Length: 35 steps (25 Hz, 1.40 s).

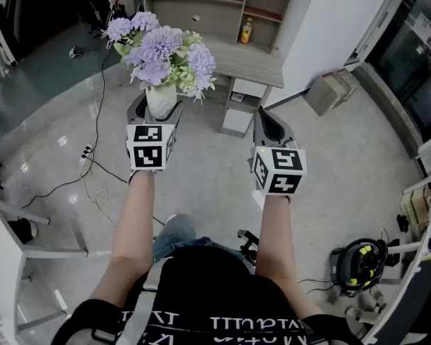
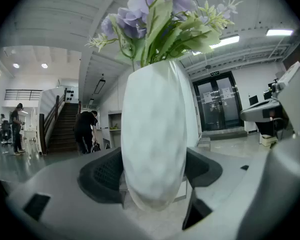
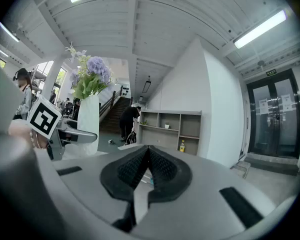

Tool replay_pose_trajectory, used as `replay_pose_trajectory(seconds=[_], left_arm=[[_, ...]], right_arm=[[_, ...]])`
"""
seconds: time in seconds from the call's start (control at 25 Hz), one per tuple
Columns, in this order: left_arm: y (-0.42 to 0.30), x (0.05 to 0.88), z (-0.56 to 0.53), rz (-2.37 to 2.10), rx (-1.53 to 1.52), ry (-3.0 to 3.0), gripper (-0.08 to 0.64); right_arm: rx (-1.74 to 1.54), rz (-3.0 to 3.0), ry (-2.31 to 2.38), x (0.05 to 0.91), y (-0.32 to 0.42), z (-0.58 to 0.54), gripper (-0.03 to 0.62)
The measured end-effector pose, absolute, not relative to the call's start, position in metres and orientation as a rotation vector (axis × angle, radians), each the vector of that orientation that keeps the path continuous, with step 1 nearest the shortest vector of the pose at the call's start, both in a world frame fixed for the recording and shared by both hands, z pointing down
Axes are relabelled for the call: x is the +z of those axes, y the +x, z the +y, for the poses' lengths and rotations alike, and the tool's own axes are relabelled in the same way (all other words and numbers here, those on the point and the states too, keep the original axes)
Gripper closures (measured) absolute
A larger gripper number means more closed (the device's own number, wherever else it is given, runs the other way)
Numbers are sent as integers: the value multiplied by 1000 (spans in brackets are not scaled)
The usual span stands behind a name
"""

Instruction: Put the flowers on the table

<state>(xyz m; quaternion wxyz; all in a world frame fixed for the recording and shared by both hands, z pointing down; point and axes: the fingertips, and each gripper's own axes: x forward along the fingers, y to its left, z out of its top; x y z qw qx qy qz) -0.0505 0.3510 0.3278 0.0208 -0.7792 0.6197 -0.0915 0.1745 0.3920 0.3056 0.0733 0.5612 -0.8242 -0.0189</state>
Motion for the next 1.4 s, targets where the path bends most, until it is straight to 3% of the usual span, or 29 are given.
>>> replay_pose_trajectory(seconds=[0.68,1.4], left_arm=[[-48,331,320,1881,-204,-2403,192],[-115,336,110,1848,-138,-2466,192]], right_arm=[[-96,-2460,1717,324,179,359,577],[-124,-2371,1682,328,105,146,577]])
